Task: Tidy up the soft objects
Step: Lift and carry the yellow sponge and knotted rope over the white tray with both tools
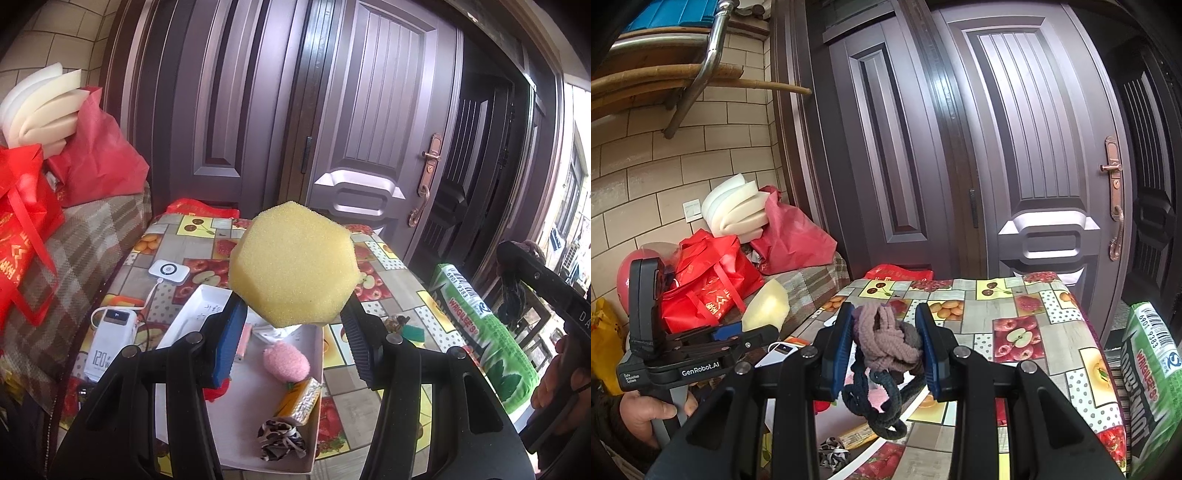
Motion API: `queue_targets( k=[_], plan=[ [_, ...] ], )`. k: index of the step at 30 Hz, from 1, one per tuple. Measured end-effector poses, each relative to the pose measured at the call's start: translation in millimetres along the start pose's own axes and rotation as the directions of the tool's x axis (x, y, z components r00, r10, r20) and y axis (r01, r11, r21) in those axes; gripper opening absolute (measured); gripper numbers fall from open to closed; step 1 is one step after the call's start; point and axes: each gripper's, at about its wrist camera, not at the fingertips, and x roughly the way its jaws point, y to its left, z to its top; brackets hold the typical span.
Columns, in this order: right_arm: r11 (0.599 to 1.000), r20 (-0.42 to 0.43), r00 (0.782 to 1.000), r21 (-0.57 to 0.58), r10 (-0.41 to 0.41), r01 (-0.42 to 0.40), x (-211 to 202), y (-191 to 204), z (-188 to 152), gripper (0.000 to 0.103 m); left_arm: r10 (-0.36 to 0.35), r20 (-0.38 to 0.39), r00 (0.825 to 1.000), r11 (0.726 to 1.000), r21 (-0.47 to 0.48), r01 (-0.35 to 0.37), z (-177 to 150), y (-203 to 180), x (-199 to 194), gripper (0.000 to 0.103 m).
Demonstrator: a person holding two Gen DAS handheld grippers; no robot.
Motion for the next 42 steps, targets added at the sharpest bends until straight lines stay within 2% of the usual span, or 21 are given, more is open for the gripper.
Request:
queue_targets(
  k=[25, 42],
  plan=[
    [0.999, -0.037, 0.998, -0.02, 0.045, -0.046, 27.7, 27.8, -4.8, 0.034, 0.017, -0.016, 1.0, 0.999, -0.027, -0.018, -6.5, 46.0, -3.4, 0.052],
    [0.996, -0.083, 0.993, -0.035, 0.084, -0.087, 53.9, 50.4, -11.9, 0.034, 0.022, -0.059, 0.998, 0.999, -0.045, -0.025, -12.9, 73.5, 6.6, 0.052]
  ],
)
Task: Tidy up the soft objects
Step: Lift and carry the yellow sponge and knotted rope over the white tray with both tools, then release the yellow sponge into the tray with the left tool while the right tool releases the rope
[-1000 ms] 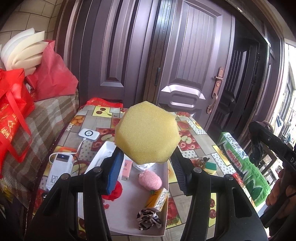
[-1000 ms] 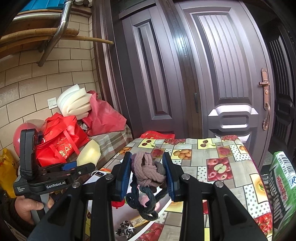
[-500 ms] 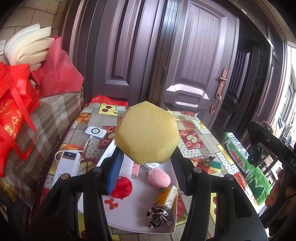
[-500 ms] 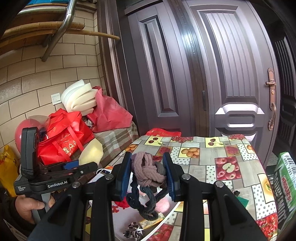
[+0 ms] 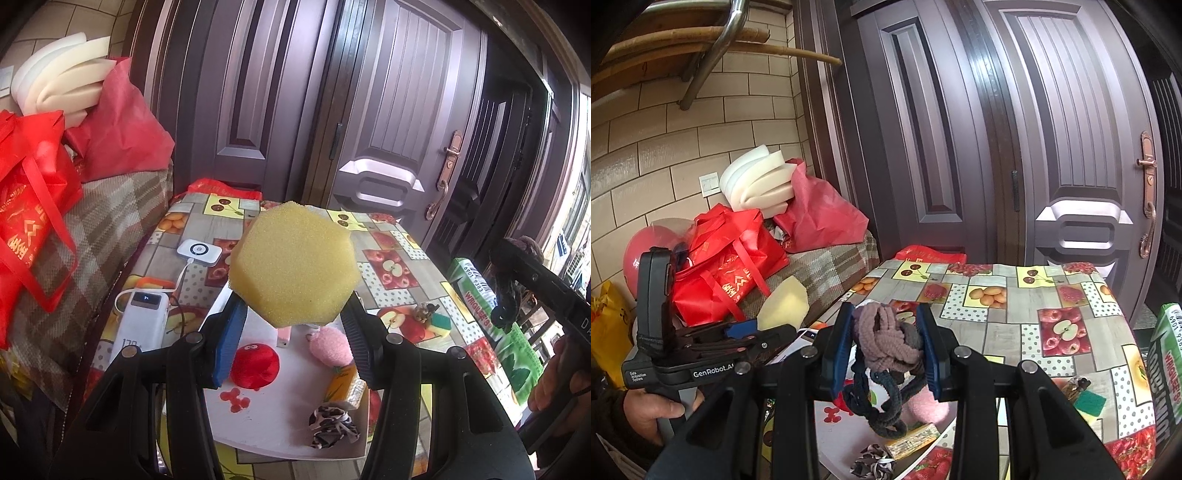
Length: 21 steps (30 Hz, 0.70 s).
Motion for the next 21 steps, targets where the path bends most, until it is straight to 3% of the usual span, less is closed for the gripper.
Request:
queue_targets(
  k=[13, 21],
  plan=[
    [0.999, -0.103, 0.994, -0.006, 0.04, -0.041, 52.1, 11.1, -10.8, 0.034, -0.009, -0.096, 0.995, 1.0, -0.014, 0.008, -13.1, 18.4, 38.9, 0.052],
    [0.998, -0.21, 0.976, -0.004, 0.053, -0.055, 98.5, 14.1, -30.5, 0.034, 0.016, -0.22, 0.975, 0.998, -0.05, -0.027, -39.0, 37.4, 81.9, 0.052]
  ],
)
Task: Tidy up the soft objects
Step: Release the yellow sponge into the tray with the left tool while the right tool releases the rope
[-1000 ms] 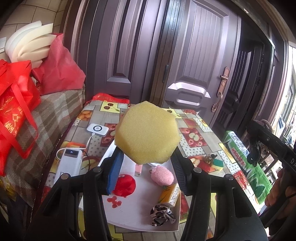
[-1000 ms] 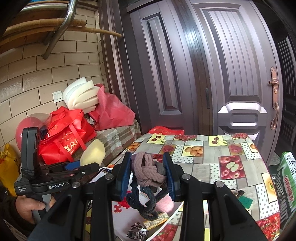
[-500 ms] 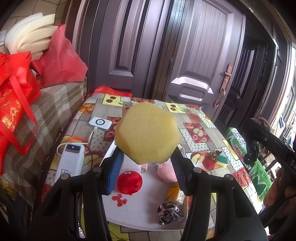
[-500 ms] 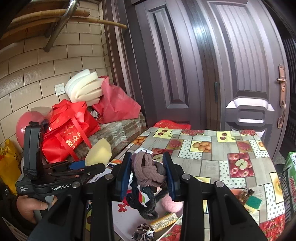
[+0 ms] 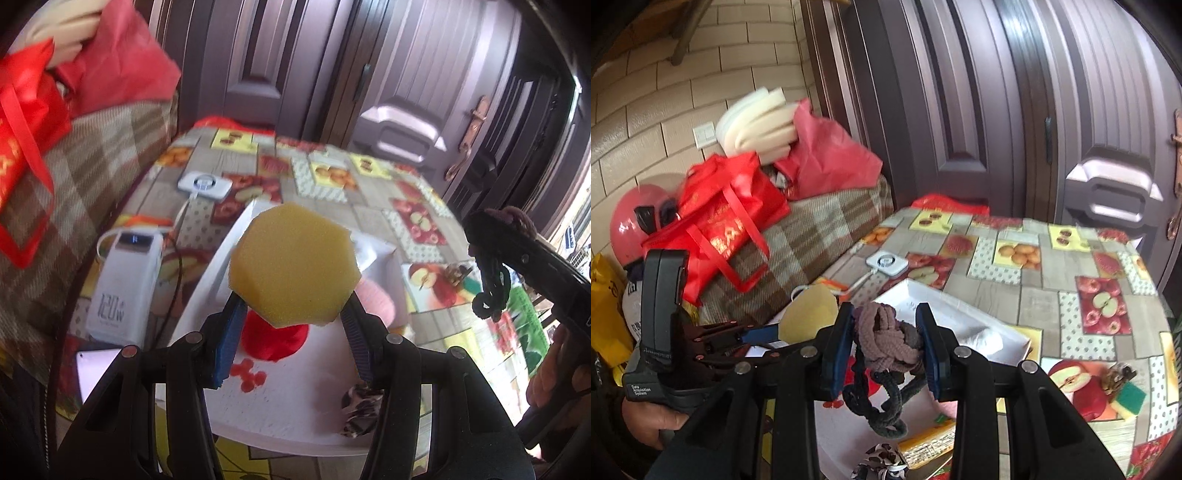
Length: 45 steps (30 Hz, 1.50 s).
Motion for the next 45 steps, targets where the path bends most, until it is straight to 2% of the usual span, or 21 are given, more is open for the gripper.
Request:
queue_targets(
  k=[6, 17, 20, 22, 24, 25, 27, 30, 32, 41, 45],
  plan=[
    [0.999, -0.079, 0.997, 0.034, 0.005, -0.002, 28.5, -8.0, -11.9, 0.034, 0.01, -0.075, 0.997, 1.0, -0.015, -0.011, -11.1, 6.1, 27.5, 0.052],
    [0.999, -0.114, 0.993, 0.041, 0.013, -0.009, 47.5, -11.2, -14.5, 0.035, 0.024, -0.13, 0.991, 0.999, -0.04, -0.029, -12.2, 11.8, 51.4, 0.053],
    [0.999, -0.132, 0.991, 0.045, 0.025, -0.019, 53.7, -10.6, -15.9, 0.04, 0.032, -0.137, 0.99, 0.998, -0.042, -0.039, -12.9, 13.9, 54.6, 0.056],
    [0.999, -0.144, 0.989, 0.045, 0.027, -0.02, 56.9, -9.5, -16.9, 0.052, 0.039, -0.137, 0.99, 0.998, -0.04, -0.045, -13.2, 14.6, 55.6, 0.062],
    [0.999, -0.147, 0.989, 0.05, 0.029, -0.022, 58.5, -8.6, -18.1, 0.063, 0.053, -0.129, 0.99, 0.998, -0.032, -0.057, -13.3, 14.0, 55.0, 0.085],
    [0.998, -0.147, 0.989, 0.052, 0.03, -0.022, 58.8, -8.1, -18.6, 0.072, 0.055, -0.124, 0.991, 0.998, -0.028, -0.059, -13.3, 13.8, 54.3, 0.088],
    [0.999, -0.152, 0.988, 0.047, 0.024, -0.017, 59.5, -6.7, -19.2, 0.085, 0.07, -0.121, 0.99, 0.997, -0.021, -0.073, -13.2, 13.5, 53.2, 0.091],
    [0.999, -0.145, 0.989, 0.032, 0.008, -0.004, 57.1, -4.3, -20.0, 0.089, 0.073, -0.115, 0.991, 0.997, -0.026, -0.077, -12.9, 14.2, 51.8, 0.091],
    [1.0, -0.142, 0.99, 0.031, -0.001, 0.005, 55.0, -4.2, -20.2, 0.103, 0.085, -0.106, 0.991, 0.996, -0.027, -0.088, -12.8, 13.7, 49.0, 0.091],
    [0.999, -0.121, 0.992, 0.038, -0.02, 0.025, 44.6, -2.7, -19.9, 0.103, 0.094, -0.065, 0.994, 0.995, -0.026, -0.096, -11.9, 9.8, 34.4, 0.091],
    [0.999, -0.09, 0.995, 0.037, -0.034, 0.037, 34.5, -1.0, -18.0, 0.103, 0.079, -0.001, 0.997, 0.996, -0.043, -0.079, -8.5, 9.2, 16.9, 0.092]
  ],
)
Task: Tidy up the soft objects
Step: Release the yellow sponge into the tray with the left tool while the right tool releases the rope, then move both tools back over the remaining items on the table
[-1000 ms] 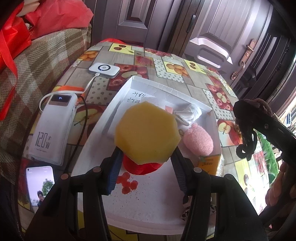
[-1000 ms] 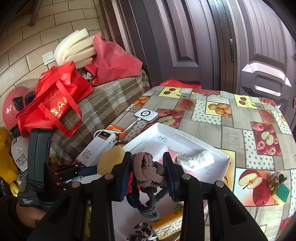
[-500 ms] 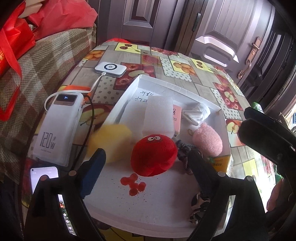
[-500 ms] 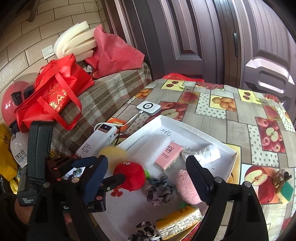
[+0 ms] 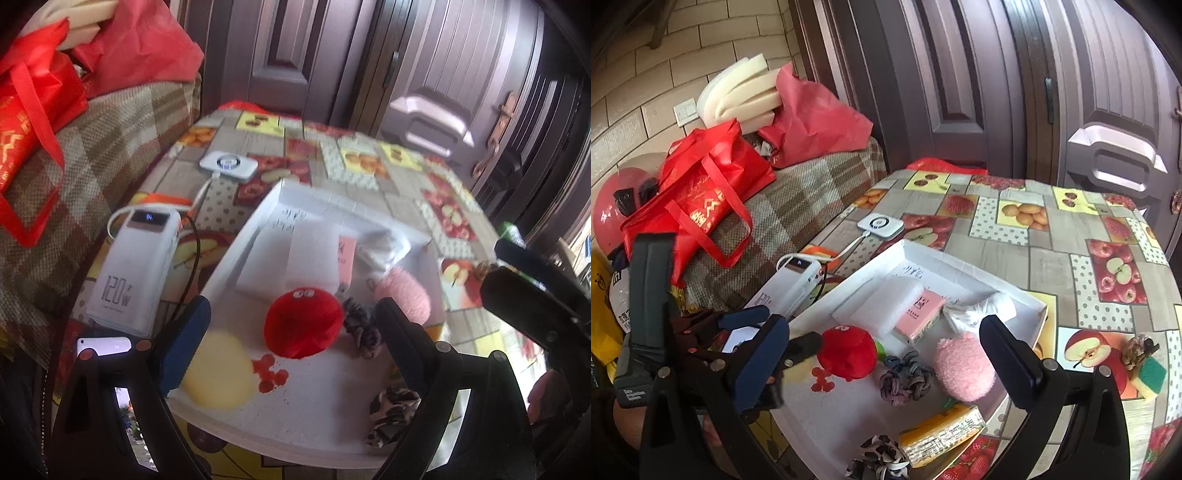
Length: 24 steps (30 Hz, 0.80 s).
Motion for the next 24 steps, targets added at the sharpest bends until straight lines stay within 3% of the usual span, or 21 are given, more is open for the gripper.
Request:
queue_targets(
  k=[3, 8, 19, 21, 24],
  plan=[
    [1.0, 0.038, 0.999, 0.014, -0.017, 0.016, -11.3, -2.0, 1.4, 0.103, -0.002, 0.029, 1.0, 1.0, -0.004, 0.002, 0.2, 1.9, -10.7, 0.092],
    [0.999, 0.08, 0.996, 0.039, -0.034, 0.031, -24.5, -5.1, 2.1, 0.103, 0.0, 0.011, 1.0, 1.0, -0.02, 0.0, -5.3, 1.2, -17.1, 0.092],
    [0.999, 0.152, 0.988, 0.031, -0.039, 0.034, -55.7, -0.1, -0.4, 0.103, -0.047, 0.055, 0.997, 0.997, 0.059, 0.043, -12.1, -27.5, -44.8, 0.093],
    [0.997, 0.223, 0.972, 0.038, -0.075, 0.069, -72.7, -0.9, 1.2, 0.103, -0.069, 0.057, 0.996, 0.995, 0.074, 0.064, -7.2, -33.2, -49.0, 0.093],
    [0.991, 0.367, 0.921, 0.063, -0.131, 0.116, -107.0, -5.2, 7.7, 0.103, -0.088, 0.111, 0.99, 0.991, 0.11, 0.076, 9.0, -47.7, -66.0, 0.093]
  ],
)
